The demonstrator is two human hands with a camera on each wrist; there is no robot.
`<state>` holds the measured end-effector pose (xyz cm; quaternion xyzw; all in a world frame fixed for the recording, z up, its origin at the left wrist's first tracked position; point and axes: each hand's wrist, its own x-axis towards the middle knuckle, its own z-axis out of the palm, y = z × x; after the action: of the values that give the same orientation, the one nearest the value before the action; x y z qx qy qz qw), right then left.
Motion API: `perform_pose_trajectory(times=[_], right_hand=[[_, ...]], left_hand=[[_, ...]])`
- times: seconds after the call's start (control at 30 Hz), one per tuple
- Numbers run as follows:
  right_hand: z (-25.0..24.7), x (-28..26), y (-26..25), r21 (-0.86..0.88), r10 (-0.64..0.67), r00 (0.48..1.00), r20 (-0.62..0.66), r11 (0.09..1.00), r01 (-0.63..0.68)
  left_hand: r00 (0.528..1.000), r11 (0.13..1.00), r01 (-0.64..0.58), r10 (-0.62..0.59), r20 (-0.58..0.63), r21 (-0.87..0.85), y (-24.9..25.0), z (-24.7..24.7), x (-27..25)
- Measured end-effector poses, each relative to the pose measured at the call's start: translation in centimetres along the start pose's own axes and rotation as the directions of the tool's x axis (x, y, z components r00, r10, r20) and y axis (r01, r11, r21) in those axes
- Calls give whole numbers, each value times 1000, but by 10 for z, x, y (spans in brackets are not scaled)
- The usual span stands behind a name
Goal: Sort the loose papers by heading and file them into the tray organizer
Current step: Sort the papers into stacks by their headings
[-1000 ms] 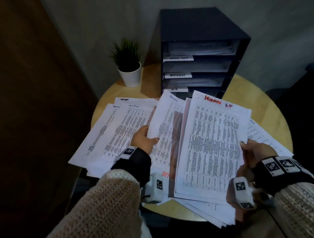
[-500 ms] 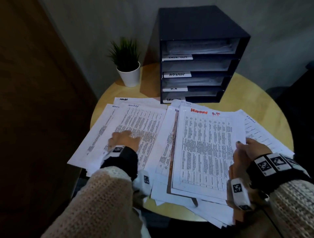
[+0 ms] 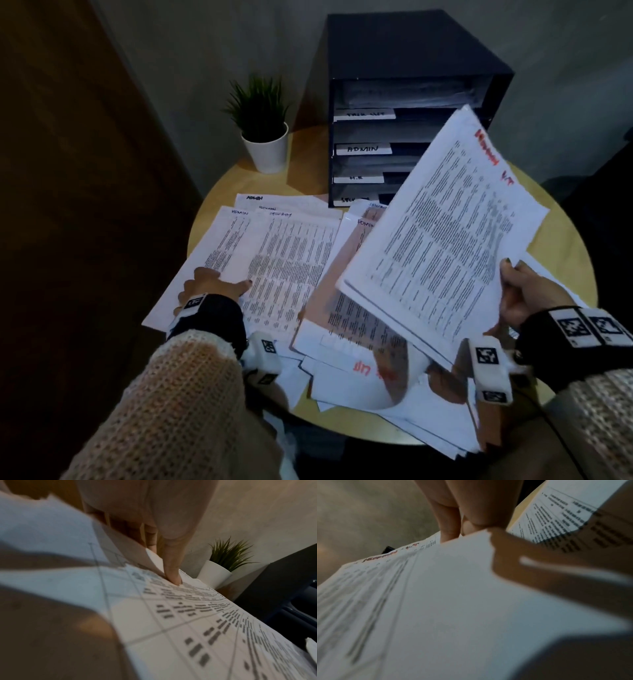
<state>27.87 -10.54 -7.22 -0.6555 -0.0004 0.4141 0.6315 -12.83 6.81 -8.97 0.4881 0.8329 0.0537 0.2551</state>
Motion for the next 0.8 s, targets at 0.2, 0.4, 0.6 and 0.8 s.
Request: perform_pose_trajectory(times=[0.2, 0.4, 0.6, 0.8], right_hand=[[8, 6, -7, 17, -66, 998, 22, 998, 65], [10, 6, 15, -653, -44, 999, 6, 756, 38], [14, -11, 20, -833, 27, 999, 46, 553, 24], [15, -15, 18, -763, -2, 997, 78, 644, 61]], left_hand=[[987, 974, -160, 160, -14, -162, 4, -3, -1], [950, 889, -276, 194, -247, -365, 5, -14, -8], [885, 674, -414, 142, -444, -611, 13, -36, -27], [892, 625, -445, 246, -378, -642, 39, -39, -49]])
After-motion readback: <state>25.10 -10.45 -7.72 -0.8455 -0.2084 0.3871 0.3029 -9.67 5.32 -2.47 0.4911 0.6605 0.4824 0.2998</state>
